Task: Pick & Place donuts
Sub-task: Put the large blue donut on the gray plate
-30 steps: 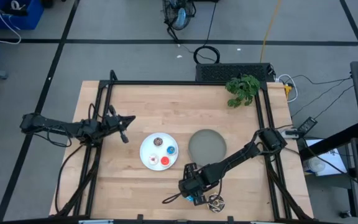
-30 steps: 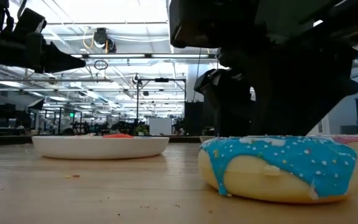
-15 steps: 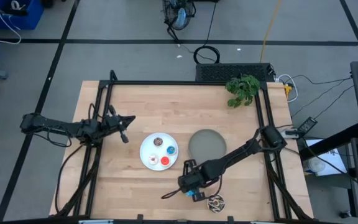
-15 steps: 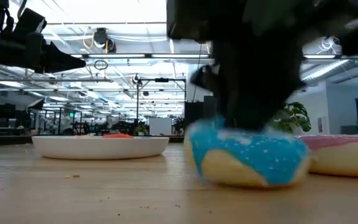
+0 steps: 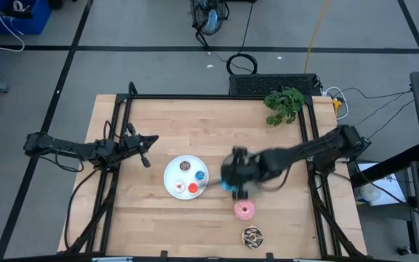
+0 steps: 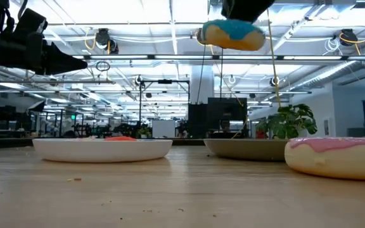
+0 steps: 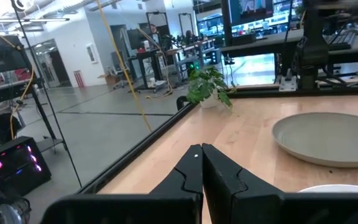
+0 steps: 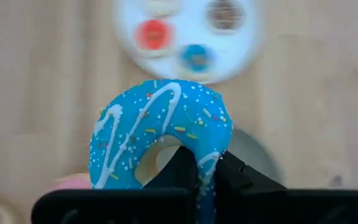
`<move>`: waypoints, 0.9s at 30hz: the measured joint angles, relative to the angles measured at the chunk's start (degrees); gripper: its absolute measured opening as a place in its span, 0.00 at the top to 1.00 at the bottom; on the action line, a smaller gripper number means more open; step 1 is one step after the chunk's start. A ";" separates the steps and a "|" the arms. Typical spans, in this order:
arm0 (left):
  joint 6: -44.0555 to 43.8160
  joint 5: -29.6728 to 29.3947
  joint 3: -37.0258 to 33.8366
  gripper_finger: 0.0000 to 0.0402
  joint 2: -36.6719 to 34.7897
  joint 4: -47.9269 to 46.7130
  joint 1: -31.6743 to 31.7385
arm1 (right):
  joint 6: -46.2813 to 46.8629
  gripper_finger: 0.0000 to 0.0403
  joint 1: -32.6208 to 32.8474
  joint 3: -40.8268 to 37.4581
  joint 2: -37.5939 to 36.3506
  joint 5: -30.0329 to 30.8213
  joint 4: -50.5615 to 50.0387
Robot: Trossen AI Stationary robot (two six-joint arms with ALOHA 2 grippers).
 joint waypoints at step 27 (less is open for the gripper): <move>2.93 -0.90 0.01 0.98 -0.01 0.51 0.02 | 1.85 0.98 -20.84 -37.45 -6.11 -14.98 26.62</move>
